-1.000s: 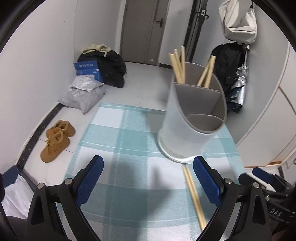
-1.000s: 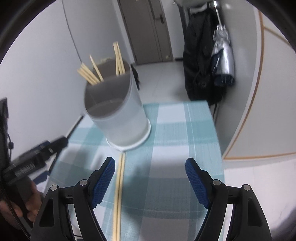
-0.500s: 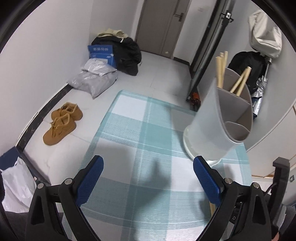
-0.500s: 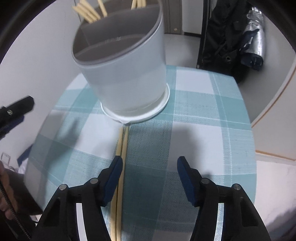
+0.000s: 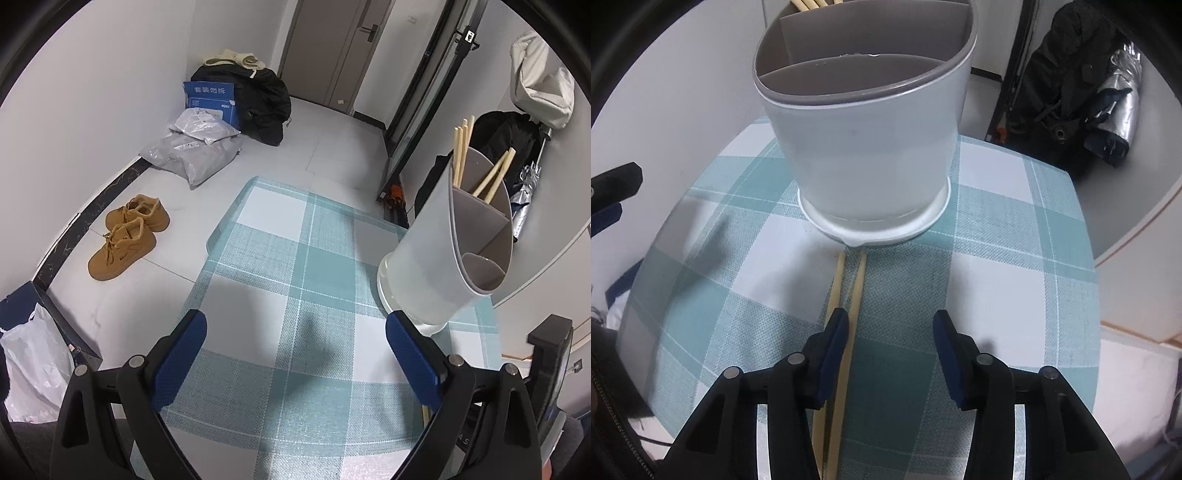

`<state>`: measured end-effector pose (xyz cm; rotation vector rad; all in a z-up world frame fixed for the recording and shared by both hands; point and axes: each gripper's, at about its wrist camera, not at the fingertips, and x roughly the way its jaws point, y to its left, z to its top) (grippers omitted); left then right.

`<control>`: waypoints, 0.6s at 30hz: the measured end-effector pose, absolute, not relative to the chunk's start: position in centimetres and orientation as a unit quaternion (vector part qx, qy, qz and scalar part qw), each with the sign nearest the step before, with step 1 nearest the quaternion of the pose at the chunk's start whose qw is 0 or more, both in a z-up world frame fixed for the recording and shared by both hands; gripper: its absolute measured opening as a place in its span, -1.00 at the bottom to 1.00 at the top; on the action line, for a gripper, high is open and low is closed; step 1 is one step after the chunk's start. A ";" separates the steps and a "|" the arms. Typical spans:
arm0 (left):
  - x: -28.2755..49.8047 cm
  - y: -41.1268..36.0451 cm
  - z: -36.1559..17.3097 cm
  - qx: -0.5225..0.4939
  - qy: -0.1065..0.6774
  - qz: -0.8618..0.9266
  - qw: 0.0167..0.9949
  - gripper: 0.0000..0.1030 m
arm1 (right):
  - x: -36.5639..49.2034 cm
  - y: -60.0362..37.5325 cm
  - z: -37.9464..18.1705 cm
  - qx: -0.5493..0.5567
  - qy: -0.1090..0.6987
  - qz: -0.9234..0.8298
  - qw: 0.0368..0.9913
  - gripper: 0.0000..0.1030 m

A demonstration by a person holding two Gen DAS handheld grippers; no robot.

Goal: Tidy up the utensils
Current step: 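Move both open tools back down to the last chopsticks on the cloth, then close the right tool on a single chopstick beside the holder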

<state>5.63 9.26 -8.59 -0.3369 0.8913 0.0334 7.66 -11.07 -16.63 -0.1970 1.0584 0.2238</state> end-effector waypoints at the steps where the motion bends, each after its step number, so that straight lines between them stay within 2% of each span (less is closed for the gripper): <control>1: 5.7 9.4 -8.5 -0.163 0.428 0.016 0.889 0.84 | 7.7 -10.9 -16.7 -0.097 0.504 0.107 0.851 -0.29; 6: 5.7 10.2 -8.6 -0.174 0.429 0.025 0.886 0.84 | 8.3 -10.0 -16.8 -0.116 0.503 0.124 0.848 -0.39; 10: 5.9 10.7 -8.9 -0.178 0.435 0.030 0.882 0.84 | 9.1 -9.3 -16.9 -0.128 0.511 0.158 0.835 -0.87; 18: 6.0 11.3 -9.0 -0.191 0.441 0.028 0.877 0.84 | 7.9 -10.6 -17.2 -0.138 0.525 0.176 0.821 -0.91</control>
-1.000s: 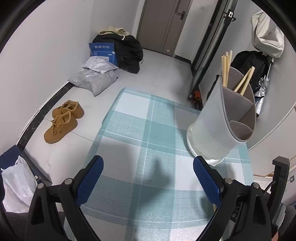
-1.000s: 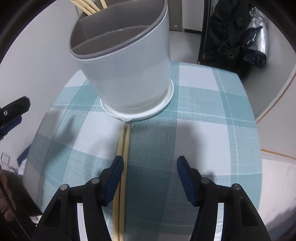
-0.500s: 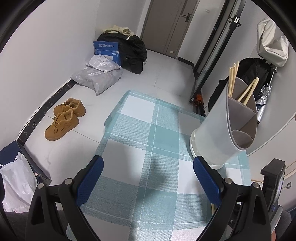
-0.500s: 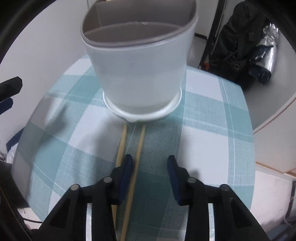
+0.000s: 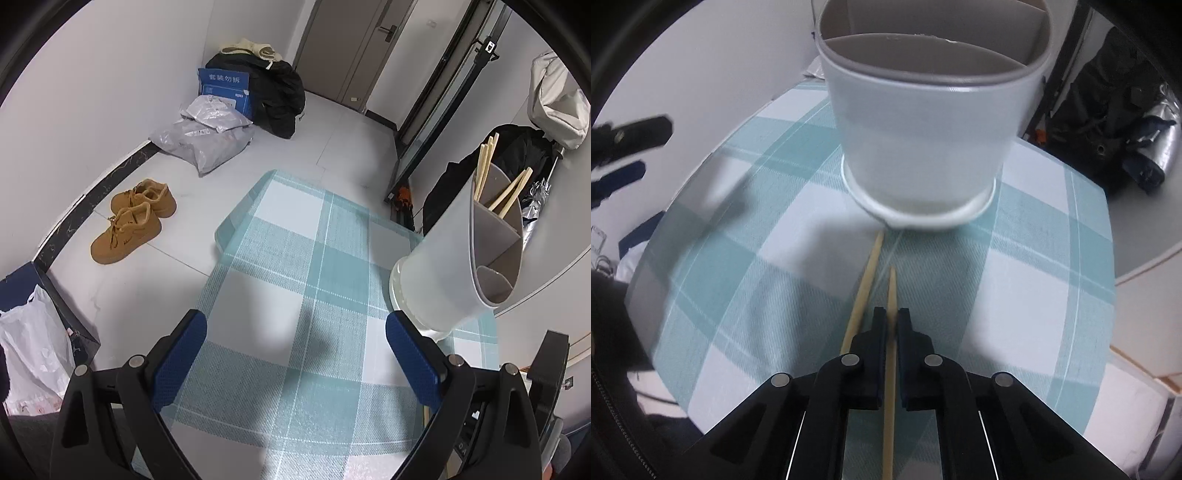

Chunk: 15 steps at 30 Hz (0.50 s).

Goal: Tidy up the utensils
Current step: 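Close the right tool on a single chopstick beside the holder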

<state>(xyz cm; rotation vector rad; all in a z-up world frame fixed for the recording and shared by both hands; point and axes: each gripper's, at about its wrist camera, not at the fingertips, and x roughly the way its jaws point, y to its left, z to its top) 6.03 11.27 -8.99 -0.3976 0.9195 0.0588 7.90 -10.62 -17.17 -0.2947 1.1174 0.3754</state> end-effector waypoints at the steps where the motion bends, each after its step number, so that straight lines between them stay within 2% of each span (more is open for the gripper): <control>1: 6.0 11.5 -8.9 -0.192 0.439 0.031 0.877 0.84 | 8.1 -10.8 -17.3 -0.138 0.525 0.175 0.822 -0.91; 8: 6.0 12.4 -9.6 -0.202 0.446 0.053 0.870 0.84 | 10.0 -9.7 -17.5 -0.149 0.508 0.172 0.831 -0.85; 15: 6.3 10.3 -9.8 -0.147 0.462 0.036 0.874 0.84 | 10.9 -11.1 -17.5 -0.107 0.505 0.193 0.834 -0.92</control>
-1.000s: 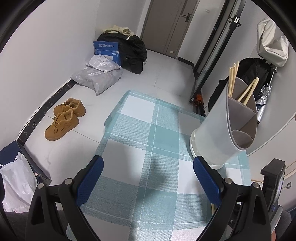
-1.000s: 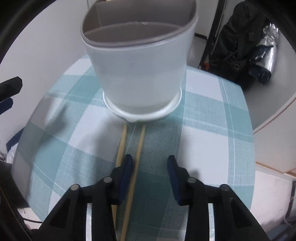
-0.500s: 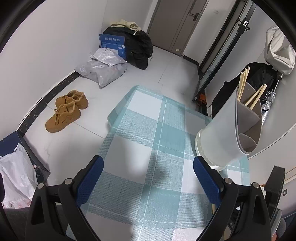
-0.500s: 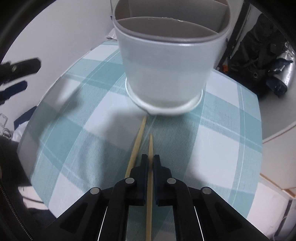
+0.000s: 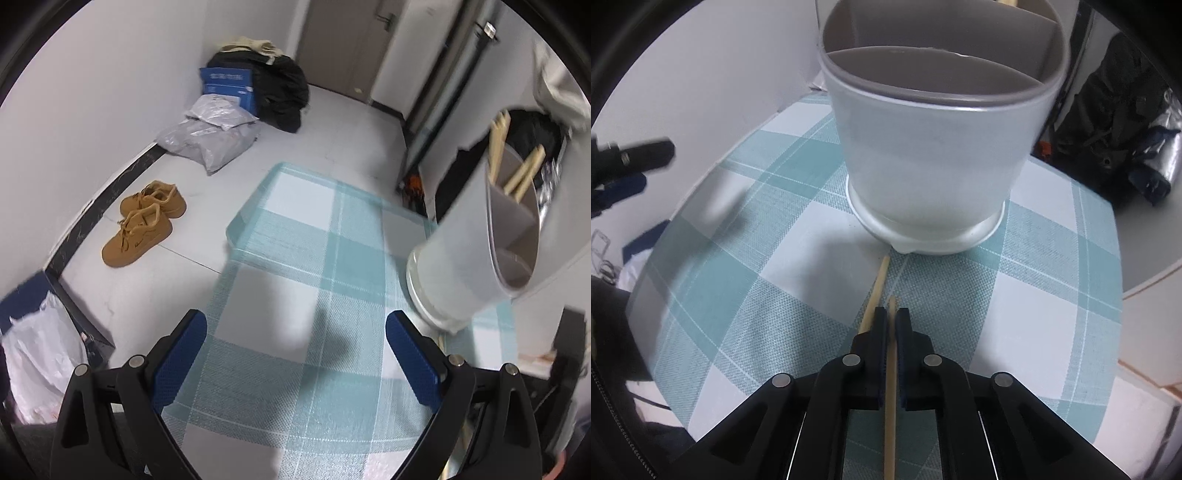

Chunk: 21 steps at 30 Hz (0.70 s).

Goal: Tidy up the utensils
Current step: 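Close the right tool on a single chopstick beside the holder, then close the left tool on the remaining chopstick on the cloth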

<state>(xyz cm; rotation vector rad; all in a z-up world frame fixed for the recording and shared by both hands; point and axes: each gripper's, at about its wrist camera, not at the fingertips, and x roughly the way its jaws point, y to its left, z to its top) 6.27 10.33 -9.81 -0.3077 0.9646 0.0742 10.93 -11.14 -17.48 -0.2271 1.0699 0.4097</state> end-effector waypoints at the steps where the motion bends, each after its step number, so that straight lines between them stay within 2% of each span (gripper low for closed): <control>1: 6.2 10.0 -9.8 -0.140 0.464 0.030 0.874 0.84 | 10.9 -11.4 -17.4 -0.099 0.504 0.193 0.836 -0.93; 11: 5.2 5.9 -9.4 -0.096 0.468 -0.034 0.878 0.84 | 11.6 -19.6 -14.4 0.093 0.453 0.177 0.869 -0.93; 17: 6.1 3.8 -10.3 -0.121 0.512 -0.056 0.848 0.84 | 11.1 -23.5 -12.8 0.190 0.423 0.164 0.871 -0.93; 21: 7.0 1.3 -10.6 -0.109 0.530 -0.061 0.838 0.84 | 10.3 -25.7 -11.8 0.217 0.402 0.155 0.876 -0.93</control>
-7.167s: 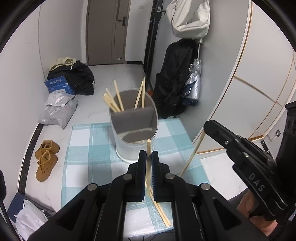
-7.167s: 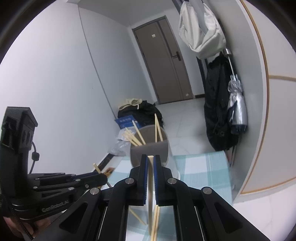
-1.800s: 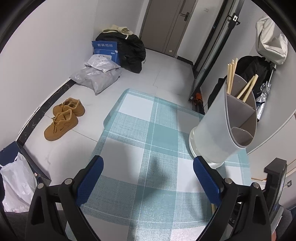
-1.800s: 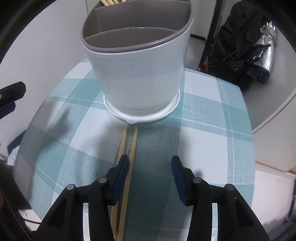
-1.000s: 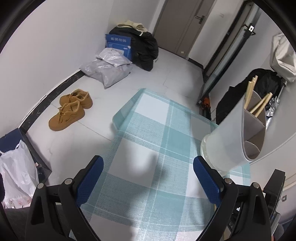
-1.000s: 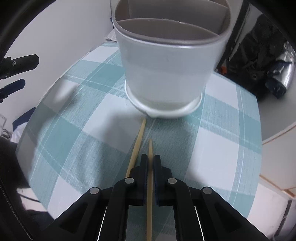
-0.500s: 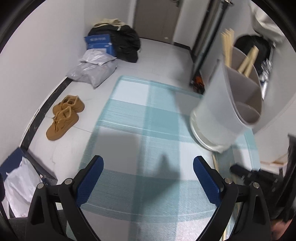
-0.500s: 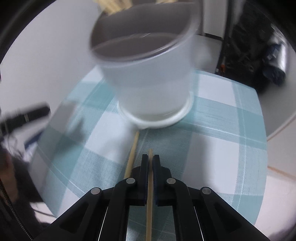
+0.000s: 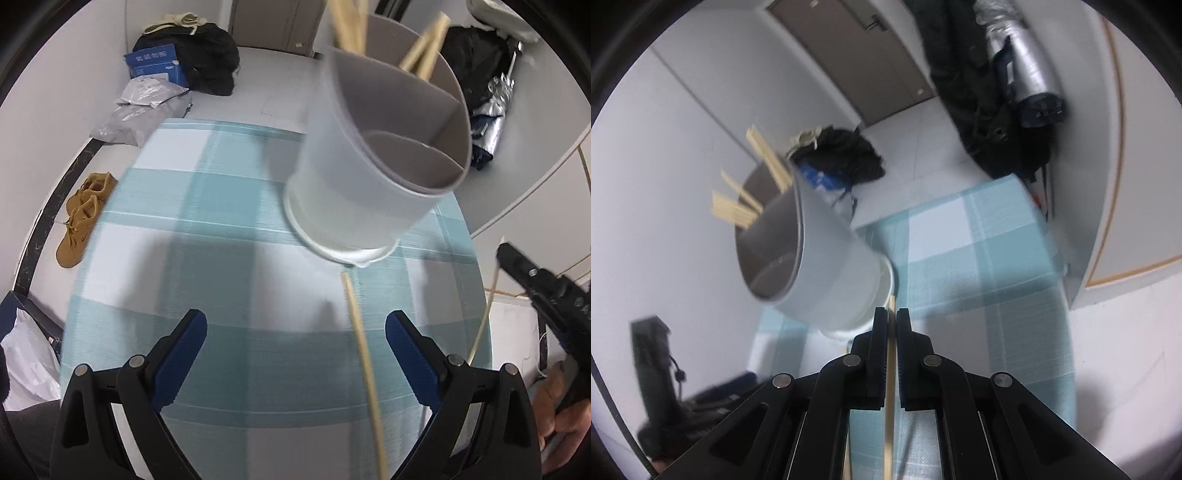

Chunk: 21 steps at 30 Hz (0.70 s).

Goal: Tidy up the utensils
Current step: 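Close the left tool on the remaining chopstick on the cloth, then raise the held chopsticks with both tools up over the white holder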

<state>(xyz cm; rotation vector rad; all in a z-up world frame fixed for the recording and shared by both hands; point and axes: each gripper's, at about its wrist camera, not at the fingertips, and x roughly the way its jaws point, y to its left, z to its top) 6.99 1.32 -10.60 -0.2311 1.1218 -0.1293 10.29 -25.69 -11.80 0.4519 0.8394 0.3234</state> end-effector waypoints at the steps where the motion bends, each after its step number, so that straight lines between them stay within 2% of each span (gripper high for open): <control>1: 7.3 0.6 -10.9 -0.102 0.540 -0.059 0.834 0.84 | 10.2 -26.0 -11.6 0.218 0.397 0.153 0.878 -0.93; 4: 7.7 -1.4 -11.6 -0.080 0.549 -0.052 0.830 0.80 | 9.1 -26.2 -10.9 0.210 0.381 0.145 0.889 -0.93; 5: 7.9 -2.0 -11.9 -0.064 0.553 -0.037 0.830 0.73 | 8.9 -26.5 -10.7 0.210 0.376 0.142 0.891 -0.93; 6: 8.1 -2.4 -12.2 -0.056 0.558 -0.028 0.827 0.54 | 8.4 -26.7 -10.4 0.211 0.374 0.141 0.892 -0.93; 8: 8.6 -2.8 -12.9 -0.056 0.571 -0.025 0.819 0.31 | 8.2 -27.2 -10.3 0.217 0.372 0.141 0.892 -0.93; 10: 8.9 -3.0 -13.7 -0.047 0.586 -0.006 0.809 0.20 | 7.6 -27.7 -9.7 0.220 0.369 0.141 0.892 -0.93; 13: 9.0 -3.9 -13.5 -0.035 0.584 0.000 0.811 -0.14 | 7.3 -28.1 -9.4 0.222 0.361 0.143 0.894 -0.93; 16: 9.2 -4.6 -13.1 -0.036 0.589 -0.003 0.807 -0.64 | 7.2 -28.4 -9.1 0.226 0.357 0.145 0.895 -0.92; 17: 9.2 -4.8 -13.1 -0.041 0.592 -0.004 0.805 -0.97 | 7.2 -28.5 -9.1 0.229 0.356 0.144 0.895 -0.92; 21: 9.2 -5.4 -12.7 -0.053 0.594 -0.012 0.803 -0.97 | 7.1 -28.8 -8.5 0.228 0.347 0.141 0.899 -0.92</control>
